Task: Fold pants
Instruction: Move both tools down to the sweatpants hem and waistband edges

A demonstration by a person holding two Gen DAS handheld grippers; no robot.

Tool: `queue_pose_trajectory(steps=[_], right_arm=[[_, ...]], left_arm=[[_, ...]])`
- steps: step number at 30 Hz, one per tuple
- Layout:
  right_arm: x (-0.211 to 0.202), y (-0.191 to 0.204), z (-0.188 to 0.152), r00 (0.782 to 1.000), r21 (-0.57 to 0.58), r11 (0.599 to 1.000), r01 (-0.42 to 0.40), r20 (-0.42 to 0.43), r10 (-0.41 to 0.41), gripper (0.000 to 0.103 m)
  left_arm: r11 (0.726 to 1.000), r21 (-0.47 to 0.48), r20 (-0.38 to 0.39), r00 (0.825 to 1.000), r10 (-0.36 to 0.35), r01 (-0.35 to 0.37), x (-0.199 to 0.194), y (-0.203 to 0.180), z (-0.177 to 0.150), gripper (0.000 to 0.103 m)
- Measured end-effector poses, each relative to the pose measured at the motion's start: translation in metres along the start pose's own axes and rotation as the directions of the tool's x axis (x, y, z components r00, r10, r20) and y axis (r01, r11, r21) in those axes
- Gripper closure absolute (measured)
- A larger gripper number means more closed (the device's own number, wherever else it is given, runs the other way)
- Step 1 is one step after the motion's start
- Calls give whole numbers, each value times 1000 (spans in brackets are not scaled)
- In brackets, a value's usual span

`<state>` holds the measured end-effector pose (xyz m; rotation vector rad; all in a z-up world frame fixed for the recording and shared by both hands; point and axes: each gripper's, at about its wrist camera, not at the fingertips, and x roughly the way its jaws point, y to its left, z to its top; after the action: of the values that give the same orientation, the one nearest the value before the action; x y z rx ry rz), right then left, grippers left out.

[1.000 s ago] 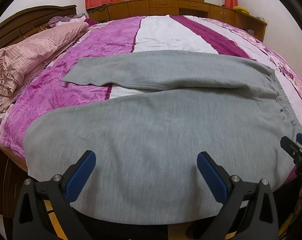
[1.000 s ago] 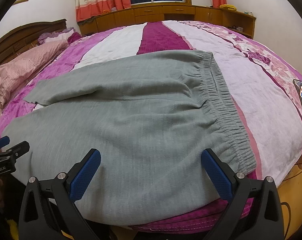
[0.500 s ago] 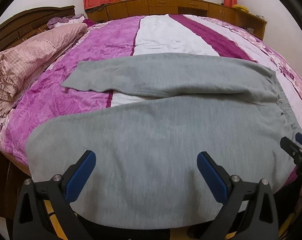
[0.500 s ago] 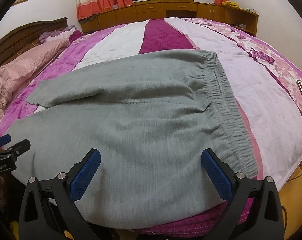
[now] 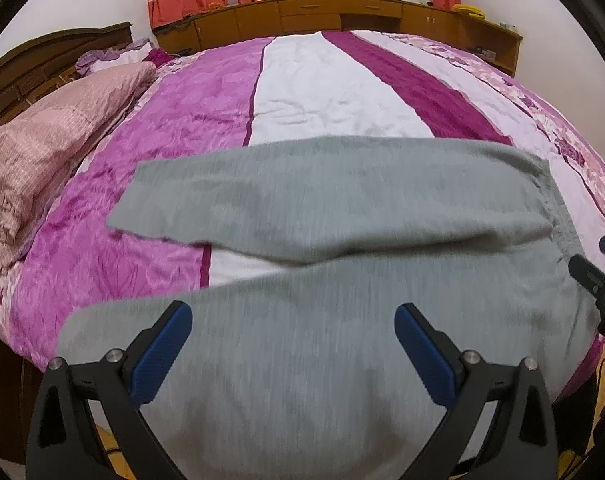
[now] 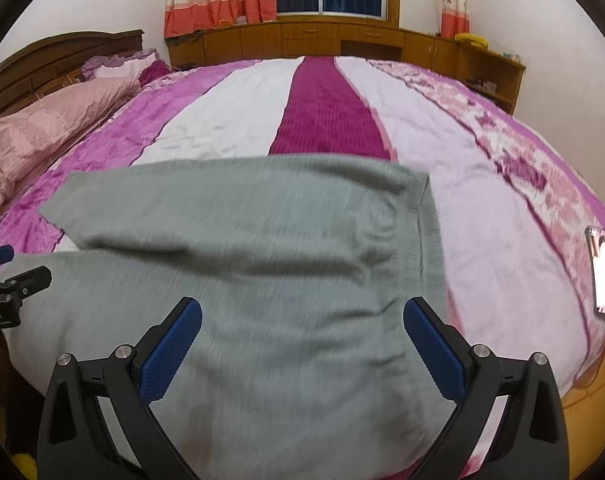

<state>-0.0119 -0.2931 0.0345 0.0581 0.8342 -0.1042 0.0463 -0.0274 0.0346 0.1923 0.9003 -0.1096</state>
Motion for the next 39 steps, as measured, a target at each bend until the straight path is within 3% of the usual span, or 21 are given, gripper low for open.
queue_pose_trajectory(steps=[17, 39], right_arm=[[31, -9, 55, 999, -77, 996, 45, 15, -44, 5], [122, -35, 107, 996, -118, 991, 64, -47, -70, 5]], left_arm=[[1000, 22, -5, 1000, -4, 4, 35, -2, 76, 0], [998, 57, -62, 998, -24, 28, 138, -5, 151, 0]])
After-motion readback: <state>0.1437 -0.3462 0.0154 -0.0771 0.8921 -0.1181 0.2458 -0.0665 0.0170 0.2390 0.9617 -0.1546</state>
